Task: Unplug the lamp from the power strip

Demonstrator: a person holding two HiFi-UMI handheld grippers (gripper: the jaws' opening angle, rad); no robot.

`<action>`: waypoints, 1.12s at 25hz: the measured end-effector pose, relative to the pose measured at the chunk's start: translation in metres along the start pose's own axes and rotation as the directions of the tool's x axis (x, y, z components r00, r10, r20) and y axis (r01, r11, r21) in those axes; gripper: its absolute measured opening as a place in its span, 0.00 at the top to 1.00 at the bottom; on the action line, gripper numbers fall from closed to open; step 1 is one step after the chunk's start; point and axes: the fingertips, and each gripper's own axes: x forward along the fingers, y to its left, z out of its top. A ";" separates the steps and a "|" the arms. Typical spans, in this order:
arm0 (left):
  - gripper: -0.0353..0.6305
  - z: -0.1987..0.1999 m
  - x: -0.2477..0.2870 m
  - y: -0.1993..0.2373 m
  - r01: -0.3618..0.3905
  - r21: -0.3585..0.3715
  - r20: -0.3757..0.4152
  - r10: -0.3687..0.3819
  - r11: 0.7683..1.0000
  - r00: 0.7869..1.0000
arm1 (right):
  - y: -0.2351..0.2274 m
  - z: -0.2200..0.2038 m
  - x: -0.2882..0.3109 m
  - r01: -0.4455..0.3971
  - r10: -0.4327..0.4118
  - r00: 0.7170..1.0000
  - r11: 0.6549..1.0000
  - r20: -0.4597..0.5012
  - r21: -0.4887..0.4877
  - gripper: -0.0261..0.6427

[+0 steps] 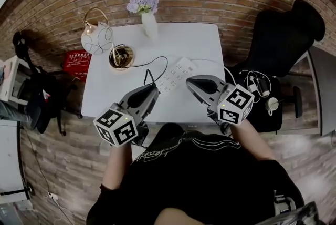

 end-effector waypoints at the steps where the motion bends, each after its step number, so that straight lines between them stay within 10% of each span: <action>1: 0.87 0.001 -0.001 -0.001 -0.005 0.003 0.007 0.005 1.000 1.000 | 0.000 0.001 -0.001 -0.004 0.004 1.000 1.000 0.006 0.017 0.97; 28: 0.87 0.006 -0.001 -0.019 -0.033 0.053 0.013 0.033 0.998 0.999 | 0.015 -0.001 -0.004 -0.064 0.064 0.997 0.998 -0.034 0.003 0.97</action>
